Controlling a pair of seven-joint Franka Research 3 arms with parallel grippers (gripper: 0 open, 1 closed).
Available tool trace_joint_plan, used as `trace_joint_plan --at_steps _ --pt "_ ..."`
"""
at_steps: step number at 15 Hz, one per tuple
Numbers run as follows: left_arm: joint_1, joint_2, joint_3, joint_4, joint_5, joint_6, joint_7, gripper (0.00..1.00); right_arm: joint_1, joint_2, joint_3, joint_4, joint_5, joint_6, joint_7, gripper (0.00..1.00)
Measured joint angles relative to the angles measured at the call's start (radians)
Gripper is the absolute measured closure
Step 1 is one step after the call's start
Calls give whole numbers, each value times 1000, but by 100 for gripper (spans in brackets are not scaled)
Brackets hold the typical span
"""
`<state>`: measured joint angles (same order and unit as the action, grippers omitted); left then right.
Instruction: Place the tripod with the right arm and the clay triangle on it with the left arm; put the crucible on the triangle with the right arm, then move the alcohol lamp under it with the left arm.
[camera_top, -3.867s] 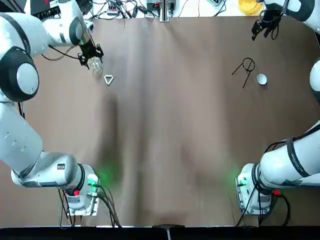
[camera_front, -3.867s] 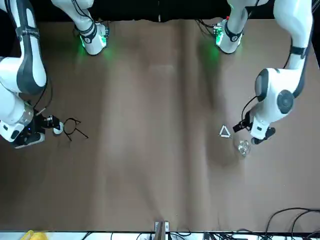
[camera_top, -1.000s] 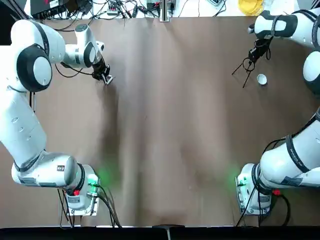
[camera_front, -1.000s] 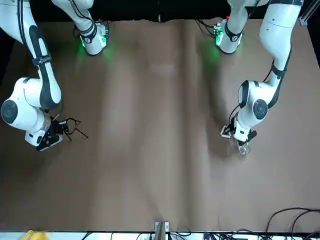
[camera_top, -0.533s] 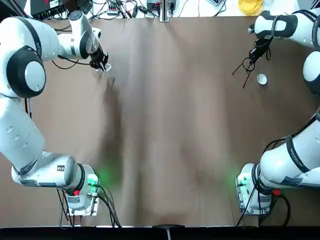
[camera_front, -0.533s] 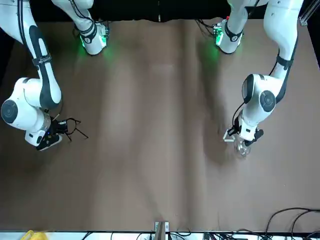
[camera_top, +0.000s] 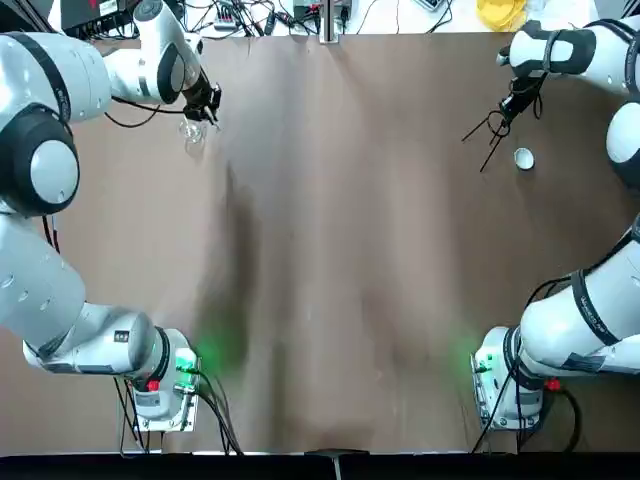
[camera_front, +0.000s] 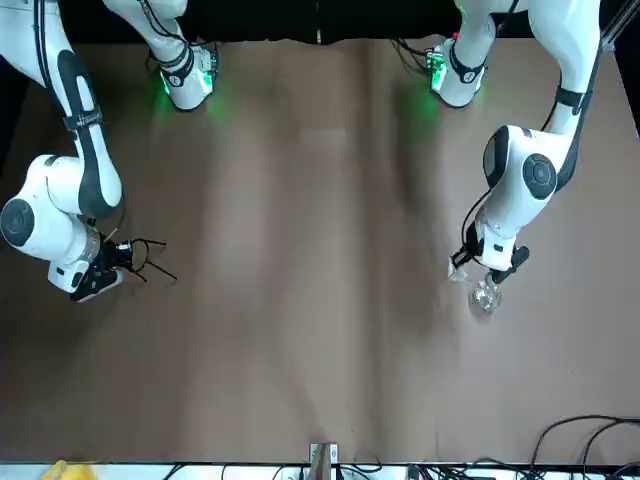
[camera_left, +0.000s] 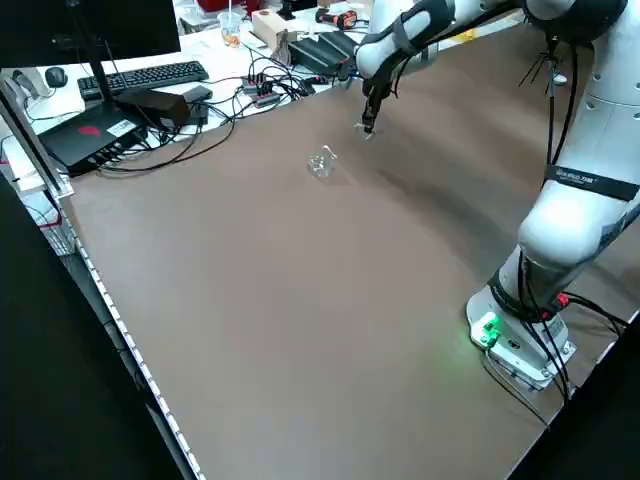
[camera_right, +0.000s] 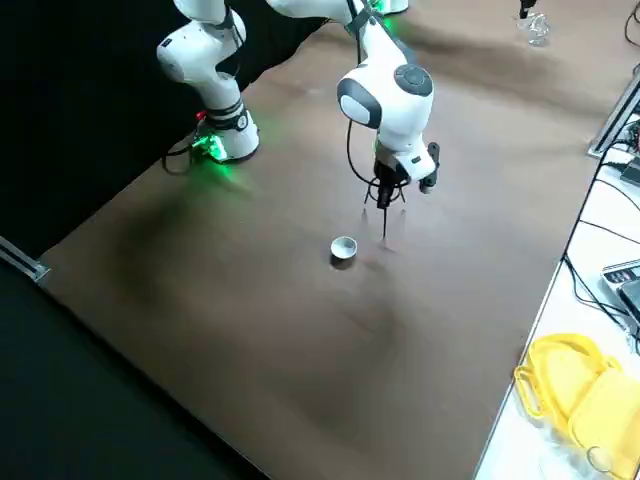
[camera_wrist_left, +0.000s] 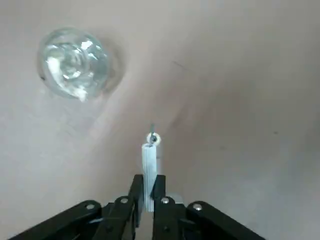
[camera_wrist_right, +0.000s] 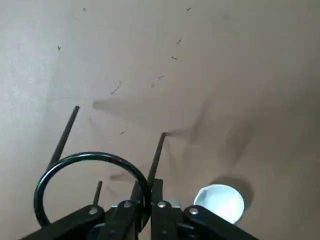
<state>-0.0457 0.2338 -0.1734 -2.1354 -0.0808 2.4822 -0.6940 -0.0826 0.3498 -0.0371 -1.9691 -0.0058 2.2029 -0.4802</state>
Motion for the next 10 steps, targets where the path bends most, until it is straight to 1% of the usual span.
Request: trace_joint_plan --at_steps 3,5,8,10 --pt "0 -3 -32 14 -23 0 -43 87 18 -1 10 28 0 -3 3 92" --pt "0 -3 -49 26 -23 0 -86 87 60 -6 12 80 1 -53 42 92" --pt "0 -3 -76 51 -24 0 -149 87 152 -15 15 194 1 -169 204 92" --pt "0 -3 -95 67 -24 0 -194 87 222 -19 17 238 1 -201 351 92"
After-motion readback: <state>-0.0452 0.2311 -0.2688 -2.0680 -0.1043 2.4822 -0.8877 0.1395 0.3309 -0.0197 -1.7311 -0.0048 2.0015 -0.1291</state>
